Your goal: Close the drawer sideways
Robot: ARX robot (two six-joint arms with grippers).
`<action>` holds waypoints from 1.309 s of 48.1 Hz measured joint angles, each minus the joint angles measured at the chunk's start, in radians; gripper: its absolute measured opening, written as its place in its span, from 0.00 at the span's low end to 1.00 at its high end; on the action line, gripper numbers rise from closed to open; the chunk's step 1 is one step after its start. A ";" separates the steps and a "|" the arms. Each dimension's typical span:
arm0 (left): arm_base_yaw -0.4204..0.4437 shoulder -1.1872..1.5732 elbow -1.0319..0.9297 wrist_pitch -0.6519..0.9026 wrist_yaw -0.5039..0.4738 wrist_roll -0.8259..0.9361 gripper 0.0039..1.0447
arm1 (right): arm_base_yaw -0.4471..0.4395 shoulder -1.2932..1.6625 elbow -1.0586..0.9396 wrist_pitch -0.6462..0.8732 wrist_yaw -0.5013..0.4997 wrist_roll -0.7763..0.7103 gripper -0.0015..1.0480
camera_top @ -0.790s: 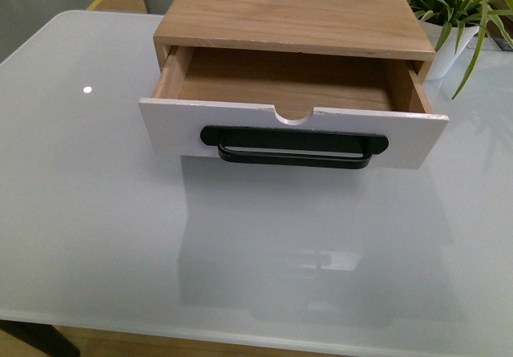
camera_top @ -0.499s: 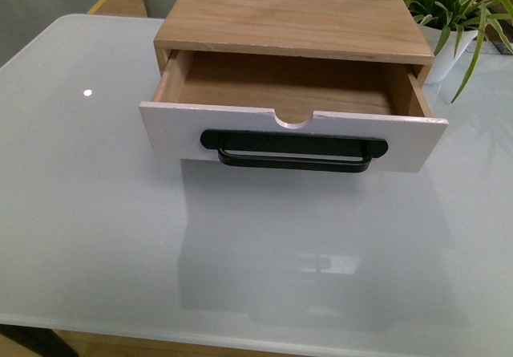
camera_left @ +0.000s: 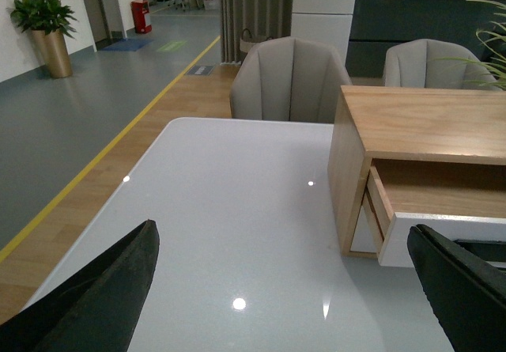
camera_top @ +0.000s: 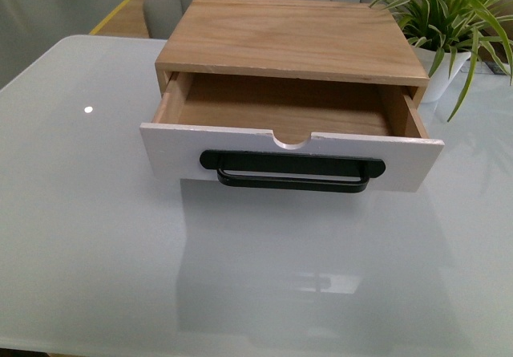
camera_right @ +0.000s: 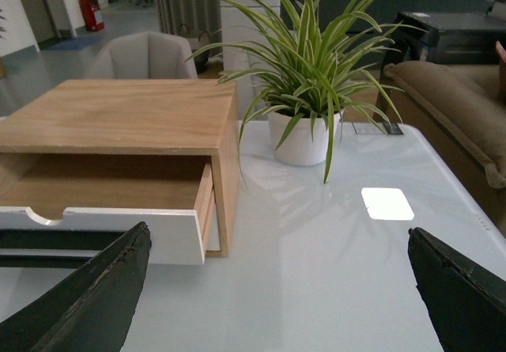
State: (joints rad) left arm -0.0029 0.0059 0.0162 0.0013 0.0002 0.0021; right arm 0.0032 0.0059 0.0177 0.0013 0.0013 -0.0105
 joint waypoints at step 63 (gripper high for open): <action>-0.277 1.714 0.534 0.547 0.604 0.724 0.92 | 0.294 1.618 0.517 0.377 -0.210 -1.144 0.91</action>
State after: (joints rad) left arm -0.2798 1.7203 0.5507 0.5488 0.6044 0.7258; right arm 0.2970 1.6241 0.5350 0.3782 -0.2085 -1.1545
